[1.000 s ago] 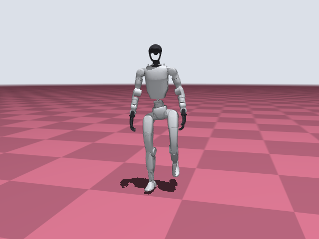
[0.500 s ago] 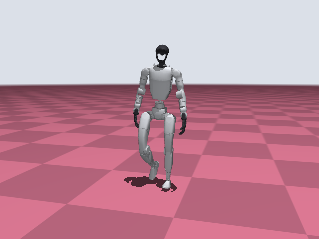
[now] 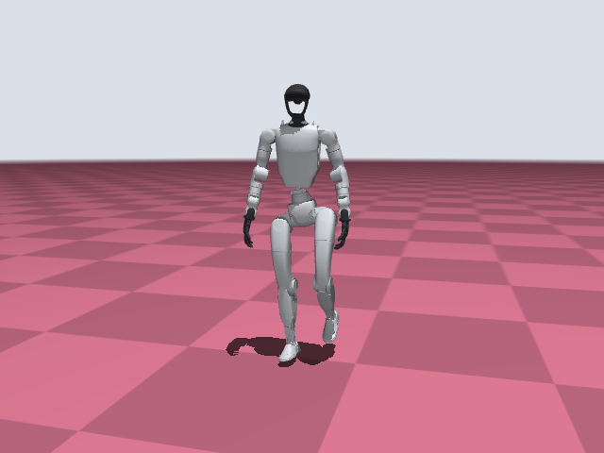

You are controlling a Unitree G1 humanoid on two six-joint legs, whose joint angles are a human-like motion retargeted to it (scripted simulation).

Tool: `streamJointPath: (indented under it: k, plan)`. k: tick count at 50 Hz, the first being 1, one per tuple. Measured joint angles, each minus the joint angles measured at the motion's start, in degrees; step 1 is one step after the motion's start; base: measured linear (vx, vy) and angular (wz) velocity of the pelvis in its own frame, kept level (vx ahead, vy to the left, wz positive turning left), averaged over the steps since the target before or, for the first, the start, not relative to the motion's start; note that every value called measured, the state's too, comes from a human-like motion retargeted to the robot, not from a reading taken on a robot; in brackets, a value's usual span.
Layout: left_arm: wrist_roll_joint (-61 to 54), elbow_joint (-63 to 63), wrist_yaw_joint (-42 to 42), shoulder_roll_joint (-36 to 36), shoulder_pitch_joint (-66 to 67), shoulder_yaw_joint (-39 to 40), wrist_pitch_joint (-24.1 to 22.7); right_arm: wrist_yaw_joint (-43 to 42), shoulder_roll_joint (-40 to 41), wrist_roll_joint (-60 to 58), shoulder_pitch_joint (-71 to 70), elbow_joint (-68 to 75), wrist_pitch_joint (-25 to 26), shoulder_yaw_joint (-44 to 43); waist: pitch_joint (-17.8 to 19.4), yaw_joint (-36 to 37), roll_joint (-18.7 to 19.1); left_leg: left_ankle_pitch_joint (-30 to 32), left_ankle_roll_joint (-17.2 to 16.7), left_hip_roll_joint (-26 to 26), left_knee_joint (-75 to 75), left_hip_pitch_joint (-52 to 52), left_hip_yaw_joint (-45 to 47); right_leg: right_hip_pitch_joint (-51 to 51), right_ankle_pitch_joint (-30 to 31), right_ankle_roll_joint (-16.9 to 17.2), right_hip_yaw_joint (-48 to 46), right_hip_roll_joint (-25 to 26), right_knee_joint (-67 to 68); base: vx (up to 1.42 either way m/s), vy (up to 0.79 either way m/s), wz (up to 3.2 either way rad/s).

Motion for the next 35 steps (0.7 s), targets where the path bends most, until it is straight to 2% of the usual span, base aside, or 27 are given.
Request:
streamJointPath:
  k: [2,3,5,7,8,10,12,15,17,18,19,20,21,23,25,28,31,33,35]
  plan:
    - [2.1,5.5,0.8,0.2,5.5,1.7,0.5,-2.1,-1.2,0.4,-5.9,-4.7,-0.3,0.4,0.9,6.0,-1.9,-1.0,0.9,1.4,-9.7,-3.6,5.5,2.3,-1.4,0.3,4.2,0.0,-0.1,1.05,-0.09,-2.22]
    - [2.5,8.0,1.6,0.5,7.9,3.1,0.5,-3.1,-1.9,0.7,-8.6,-7.6,-0.8,0.5,1.5,9.5,-2.6,-0.3,0.2,1.8,-16.9,-4.2,7.4,3.6,-2.1,0.6,6.4,0.2,-0.3,1.09,-0.01,-2.48]
    - [3.8,12.6,3.2,1.2,12.1,7.2,-0.4,-5.0,-3.5,0.7,-13.1,-13.9,-2.4,-0.1,3.6,16.5,-2.3,3.9,-3.3,3.9,-34.0,-2.7,10.8,7.9,-3.2,1.1,10.6,1.8,-0.9,1.14,0.09,-2.41]
    - [6.7,15.2,3.8,2.2,16.6,12.6,-1.7,-5.9,-4.9,0.2,-15.5,-19.2,-4.9,-1.5,4.0,20.7,0.1,4.9,-8.0,7.7,-46.6,-1.5,16.8,13.2,-3.9,1.2,12.8,5.1,-1.7,1.2,0.2,-1.52]
    - [8.2,15.9,3.7,2.6,18.7,15.3,-2.5,-5.8,-5.5,-0.1,-16.2,-21.3,-5.9,-2.1,4.0,22.0,1.3,3.5,-10.3,8.9,-51.1,-1.2,20.4,15.9,-4.1,1.2,13.7,6.4,-2.2,1.22,0.25,-0.76]
    - [9.4,16.1,2.9,3.4,22.8,19.3,-3.7,-5.1,-6.3,-0.3,-16.6,-23.9,-6.9,-2.8,3.2,23.1,2.6,0.2,-12.7,9.0,-57.1,-0.7,25.1,20.5,-3.4,1.0,14.6,8.3,-2.7,1.22,0.27,-0.05]
    - [8.6,14.6,1.2,3.7,26.4,21.3,-3.7,-4.5,-6.4,-0.8,-15.0,-24.3,-6.6,-3.1,2.5,22.3,3.6,-1.0,-11.4,7.0,-59.6,2.4,23.0,25.5,1.1,1.4,15.1,9.9,-3.1,1.25,0.28,0.74]
    - [10.7,12.8,-3.8,3.3,29.2,23.9,-3.8,-4.3,-6.1,-3.5,-9.1,-23.4,-6.5,-5.1,4.3,20.3,8.1,0.9,-10.4,5.2,-60.5,12.1,12.0,34.7,16.1,3.4,19.2,13.7,-2.2,1.31,0.26,1.3]
    - [13.7,12.2,-8.7,3.2,27.8,25.3,-2.8,-2.1,-6.1,-7.1,-3.5,-21.6,-6.5,-7.5,4.9,20.2,12.3,3.4,-11.2,7.7,-59.1,17.7,6.7,33.9,25.5,6.6,19.4,18.0,7.7,1.24,0.02,1.26]
    - [15.3,11.8,-11.7,3.9,25.8,24.8,-1.7,0.7,-6.1,-8.5,-1.0,-20.0,-6.0,-8.0,3.6,21.8,13.6,3.2,-11.8,10.9,-57.7,18.4,5.0,26.7,25.7,7.1,13.9,21.1,20.7,1.08,-0.06,0.77]
    - [14.0,11.1,-11.6,4.4,23.3,23.4,-0.8,2.8,-5.9,-8.4,1.1,-17.7,-5.1,-7.2,0.7,22.9,12.4,2.7,-9.7,10.4,-56.0,15.9,2.9,15.9,22.5,7.2,9.7,19.4,33.6,0.99,0.22,0.61]
    - [11.2,10.2,-9.9,4.7,20.5,21.6,0.2,4.5,-5.7,-7.6,3.1,-15.1,-4.0,-5.8,-3.0,23.8,9.9,2.1,-6.3,8.1,-54.2,11.7,0.6,3.4,17.6,7.1,6.2,15.4,46.6,0.98,0.52,1.12]
    - [8.1,8.1,-6.9,4.8,18.0,20.7,0.5,5.0,-5.0,-8.3,5.3,-12.7,-3.0,-5.4,-4.0,23.5,8.9,1.4,-5.4,6.5,-52.7,10.8,-1.6,-3.0,13.0,2.7,2.6,10.9,51.9,1.0,0.5,1.69]
    - [3.8,2.5,-3.1,5.0,13.3,19.1,0.2,6.0,-3.2,-10.5,9.8,-8.2,-1.7,-5.3,-4.3,21.5,8.5,0.2,-5.1,4.2,-50.5,11.8,-7.5,-10.7,5.9,-4.9,-3.7,4.2,56.2,1.03,0.23,2.8]
    - [2.0,-4.8,-2.8,5.2,9.4,16.5,-1.4,7.0,-1.2,-12.6,14.4,-4.4,-1.6,-6.0,-3.5,17.2,9.7,-0.6,-6.4,3.2,-49.5,15.4,-15.7,-12.9,2.1,-7.7,-7.3,1.9,51.9,1.04,0.05,3.92]
    - [0.8,-15.8,-3.5,6.3,4.6,10.5,-5.6,11.4,1.5,-11.5,21.4,-2.2,-4.4,-6.6,-1.9,7.7,11.1,-0.9,-9.0,3.6,-50.3,22.1,-29.3,-11.1,2.5,-4.8,-9.1,1.6,32.9,1.02,-0.18,4.55]
    - [-3.0,-24.3,-4.2,7.6,-1.1,6.1,-8.5,12.6,2.9,-9.2,25.8,-3.2,-5.6,-7.7,1.1,-2.3,8.8,0.9,-10.5,2.7,-53.0,28.9,-39.8,-7.1,7.7,-0.1,-9.4,-3.9,9.9,0.97,-0.42,4.36]
    - [-7.0,-28.2,-4.7,8.0,-4.0,4.8,-10.2,13.1,3.6,-7.9,28.2,-5.3,-5.5,-8.2,3.2,-7.9,6.8,2.5,-11.4,3.5,-55.1,33.8,-43.2,-5.5,9.6,4.2,-4.0,-7.2,-0.4,0.93,-0.6,3.52]
    - [-11.9,-30.3,-5.7,7.4,-5.2,4.7,-11.3,14.5,3.9,-7.0,30.1,-7.4,-5.4,-8.1,5.2,-10.7,5.6,4.1,-11.1,5.4,-56.0,38.4,-42.1,-4.6,12.2,7.1,2.3,-9.4,-4.7,0.89,-0.69,2.24]
